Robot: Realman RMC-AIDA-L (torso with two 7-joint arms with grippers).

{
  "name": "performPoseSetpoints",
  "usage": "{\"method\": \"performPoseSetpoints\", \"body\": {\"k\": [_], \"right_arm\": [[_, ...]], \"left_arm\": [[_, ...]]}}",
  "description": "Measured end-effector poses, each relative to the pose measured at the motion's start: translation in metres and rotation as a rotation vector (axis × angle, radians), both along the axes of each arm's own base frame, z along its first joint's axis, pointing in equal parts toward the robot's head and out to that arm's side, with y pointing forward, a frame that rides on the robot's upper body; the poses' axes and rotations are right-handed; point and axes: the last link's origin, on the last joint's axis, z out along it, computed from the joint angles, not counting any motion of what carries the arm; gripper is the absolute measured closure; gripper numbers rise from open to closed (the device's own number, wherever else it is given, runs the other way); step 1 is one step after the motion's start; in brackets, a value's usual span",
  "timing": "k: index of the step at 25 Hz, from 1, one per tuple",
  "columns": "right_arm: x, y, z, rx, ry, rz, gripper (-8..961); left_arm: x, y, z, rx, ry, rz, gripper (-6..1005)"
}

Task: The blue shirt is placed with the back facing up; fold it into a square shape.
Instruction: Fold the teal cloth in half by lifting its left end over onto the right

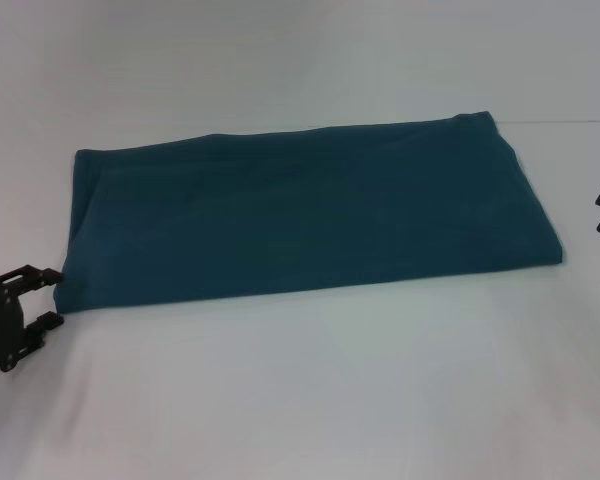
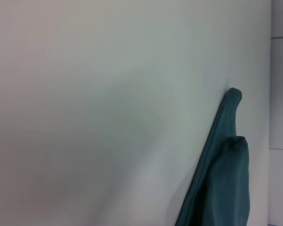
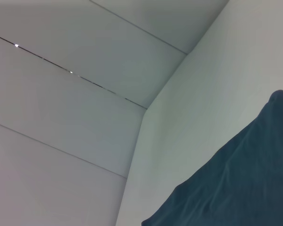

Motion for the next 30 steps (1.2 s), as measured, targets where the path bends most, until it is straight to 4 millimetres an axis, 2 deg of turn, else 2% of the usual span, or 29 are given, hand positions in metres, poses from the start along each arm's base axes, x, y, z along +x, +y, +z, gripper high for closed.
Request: {"method": "performPoseSetpoints", "body": {"k": [15, 23, 30], "right_arm": [[0.002, 0.0, 0.001, 0.005, -0.004, -0.008, 270], [0.002, 0.001, 0.001, 0.006, -0.007, -0.012, 270], [0.004, -0.001, 0.0, 0.003, 0.0, -0.021, 270]], "left_arm": [[0.018, 0.022, -0.017, -0.035, -0.016, -0.035, 427], [0.03, 0.036, -0.011, -0.013, -0.004, -0.097, 446], [0.024, 0.026, -0.01, -0.015, -0.013, -0.088, 463]]}}
